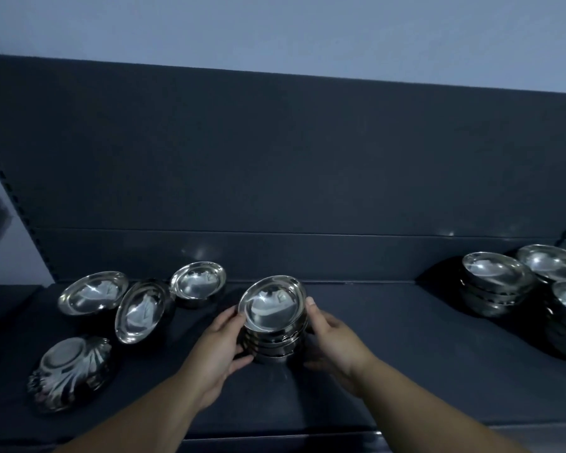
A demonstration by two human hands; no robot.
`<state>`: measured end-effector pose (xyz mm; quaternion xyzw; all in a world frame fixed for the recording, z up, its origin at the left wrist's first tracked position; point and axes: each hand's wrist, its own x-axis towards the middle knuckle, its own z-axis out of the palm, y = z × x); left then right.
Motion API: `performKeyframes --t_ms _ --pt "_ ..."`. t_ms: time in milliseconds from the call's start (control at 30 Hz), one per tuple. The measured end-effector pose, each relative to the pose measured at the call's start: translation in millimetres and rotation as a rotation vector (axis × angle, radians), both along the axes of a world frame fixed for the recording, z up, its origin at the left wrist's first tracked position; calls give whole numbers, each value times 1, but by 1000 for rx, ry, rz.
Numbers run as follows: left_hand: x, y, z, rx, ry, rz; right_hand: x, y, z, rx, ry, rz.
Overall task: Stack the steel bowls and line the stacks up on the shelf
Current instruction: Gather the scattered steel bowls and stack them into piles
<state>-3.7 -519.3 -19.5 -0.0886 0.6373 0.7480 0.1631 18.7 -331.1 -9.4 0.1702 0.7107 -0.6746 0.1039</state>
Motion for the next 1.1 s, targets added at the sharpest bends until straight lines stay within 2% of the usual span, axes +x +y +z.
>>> performKeyframes --t_ms 233,467,700,1000,1100 --pt "12 81 14 -16 40 -104 25 78 13 -13 42 -100" --pt "24 199 11 -20 44 -218 47 195 13 -12 42 -157" --pt "28 304 1 -15 56 -241 56 298 -2 -74 47 -198" --pt "16 351 0 -77 73 -133 40 337 -21 -133 99 -210" --pt "18 352 0 -103 87 -122 39 339 -30 -47 102 -243"
